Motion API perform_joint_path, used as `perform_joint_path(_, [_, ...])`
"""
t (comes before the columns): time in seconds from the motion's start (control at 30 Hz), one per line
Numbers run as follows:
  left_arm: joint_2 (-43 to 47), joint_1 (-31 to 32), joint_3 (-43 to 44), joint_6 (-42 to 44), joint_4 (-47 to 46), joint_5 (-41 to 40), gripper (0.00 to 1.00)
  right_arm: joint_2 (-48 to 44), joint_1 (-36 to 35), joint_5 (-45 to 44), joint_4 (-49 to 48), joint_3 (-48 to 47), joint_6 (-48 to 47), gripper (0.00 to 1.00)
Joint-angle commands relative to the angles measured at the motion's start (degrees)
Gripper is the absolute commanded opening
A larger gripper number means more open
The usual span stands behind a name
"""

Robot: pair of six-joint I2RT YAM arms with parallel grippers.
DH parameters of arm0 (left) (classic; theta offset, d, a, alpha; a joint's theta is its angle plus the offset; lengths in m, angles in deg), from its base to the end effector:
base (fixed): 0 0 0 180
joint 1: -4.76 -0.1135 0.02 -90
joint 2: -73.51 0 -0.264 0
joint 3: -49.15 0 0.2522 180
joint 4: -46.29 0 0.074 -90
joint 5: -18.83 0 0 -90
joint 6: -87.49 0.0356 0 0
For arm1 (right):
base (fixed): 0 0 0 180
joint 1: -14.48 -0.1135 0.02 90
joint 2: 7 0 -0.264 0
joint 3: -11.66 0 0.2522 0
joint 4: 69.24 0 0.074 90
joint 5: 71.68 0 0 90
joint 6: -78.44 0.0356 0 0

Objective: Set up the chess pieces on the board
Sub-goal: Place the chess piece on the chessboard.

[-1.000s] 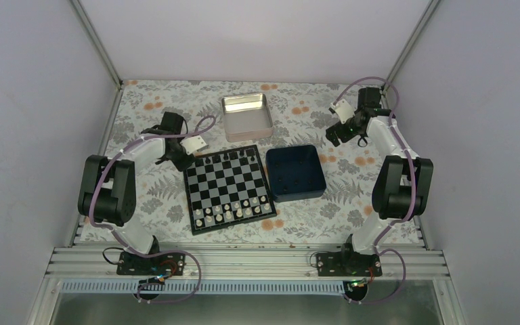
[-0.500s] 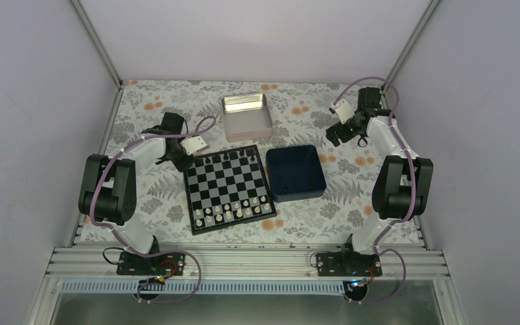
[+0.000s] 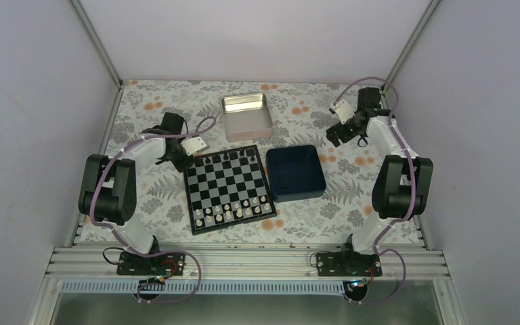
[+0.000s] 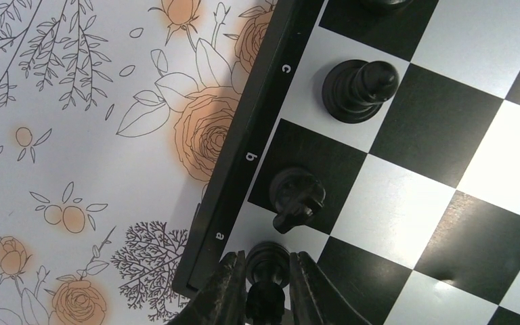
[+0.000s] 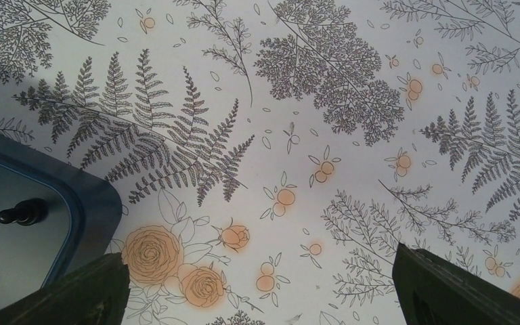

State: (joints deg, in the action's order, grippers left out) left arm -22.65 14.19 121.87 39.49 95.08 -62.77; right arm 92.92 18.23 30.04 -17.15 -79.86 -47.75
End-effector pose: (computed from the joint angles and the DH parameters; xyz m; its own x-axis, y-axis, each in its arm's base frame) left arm 0.3080 -0.0564 0.1716 -0.5602 0.7641 -0.3199 0.7817 0.6154 0.1008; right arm 0.3683 -0.0169 0.2420 -0.6797 -0.5348 -0.5019 -0.5417 0.8274 -0.1482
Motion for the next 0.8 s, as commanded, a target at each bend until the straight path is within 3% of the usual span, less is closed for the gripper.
perform_joint_path(0.0, [0.3,-0.3,1.2,0.6,0.3,0.7,0.19,1.1,-0.6,-0.1,-0.1,0.1,-0.8,1.00])
perform_joint_path(0.3, [1.6,-0.3,2.4,1.0,2.3,0.0,0.23,1.2,-0.7,-0.3,0.0,0.4,-0.9,1.00])
perform_joint_path(0.53, [6.4,0.2,9.6,2.6,11.1,-4.3,0.24,1.2,-0.7,-0.6,0.1,0.4,-1.1,1.00])
perform_joint_path(0.63, [6.8,3.0,17.8,2.3,15.1,-5.6,0.32,1.0,-0.7,-1.1,-0.5,0.7,-1.0,1.00])
perform_joint_path(0.77, [2.7,12.2,29.7,0.3,17.6,-8.1,0.57,1.0,-0.6,-0.8,-0.6,0.8,-0.9,1.00])
